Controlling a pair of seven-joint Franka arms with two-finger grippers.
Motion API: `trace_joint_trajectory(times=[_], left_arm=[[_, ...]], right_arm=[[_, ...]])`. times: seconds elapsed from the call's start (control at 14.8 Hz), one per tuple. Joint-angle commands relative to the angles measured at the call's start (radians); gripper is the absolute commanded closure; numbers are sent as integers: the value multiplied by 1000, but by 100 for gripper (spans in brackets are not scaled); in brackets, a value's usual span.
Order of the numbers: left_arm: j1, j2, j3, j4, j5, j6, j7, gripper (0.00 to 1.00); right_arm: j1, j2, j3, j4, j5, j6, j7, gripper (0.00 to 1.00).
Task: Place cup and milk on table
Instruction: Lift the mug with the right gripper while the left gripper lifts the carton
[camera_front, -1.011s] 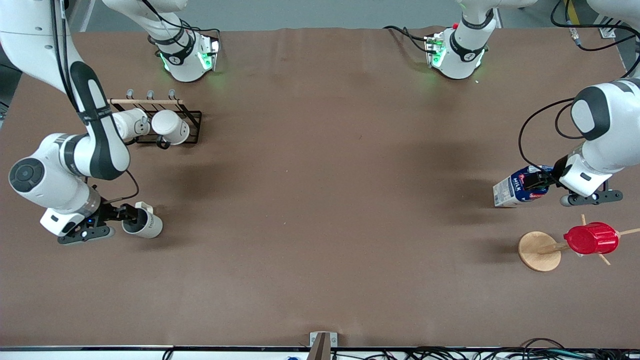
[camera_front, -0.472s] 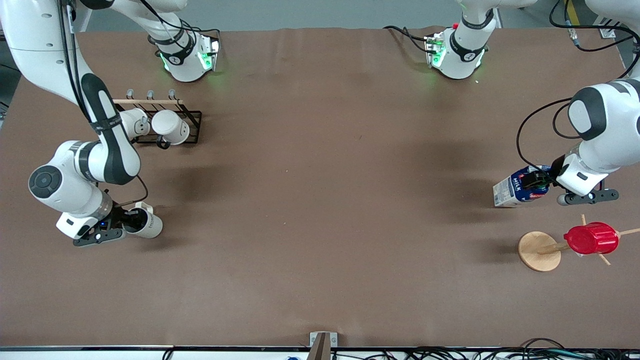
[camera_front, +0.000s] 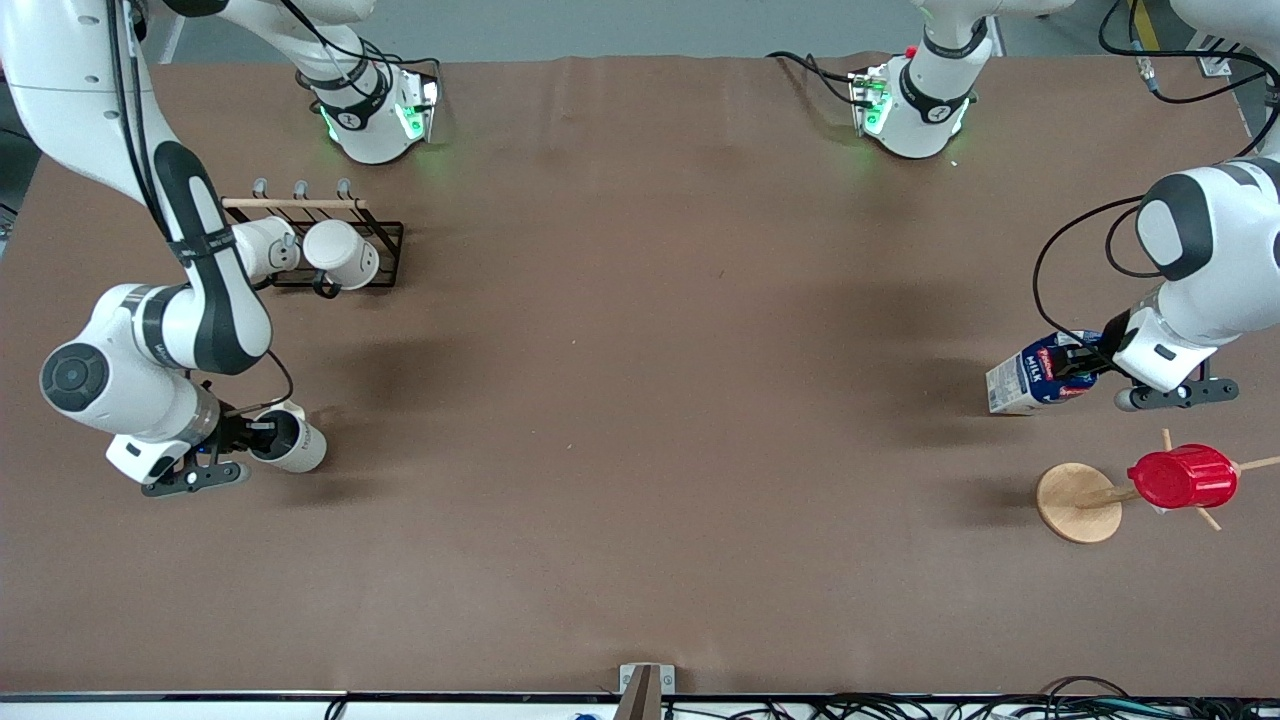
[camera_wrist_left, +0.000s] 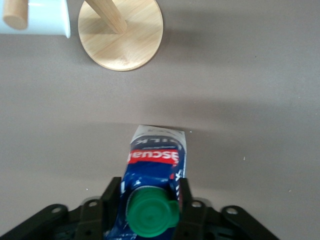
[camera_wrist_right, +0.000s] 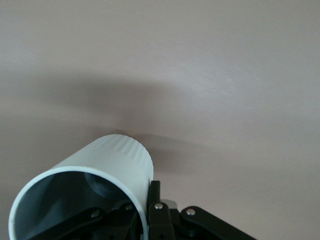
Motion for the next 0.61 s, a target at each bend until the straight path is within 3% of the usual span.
trace_joint_trajectory(times=[0.0,0.13,0.34,0.54], left_arm=[[-3,-36,4,-9,-7,2,20,88],[-3,-57,4,-8,-6,-1,22,100],[-11,-76,-5,6,-1,-9,20,100],[-16,-74,-48,48,-1,-12,4,100]], right_arm=[[33,-13,94,168,-8,-220,212,100],[77,-10,145,204,-6,-240,342,100],[235,10,152,214,-9,-223,586,100],[396,100,157,288,-11,-160,813,100]])
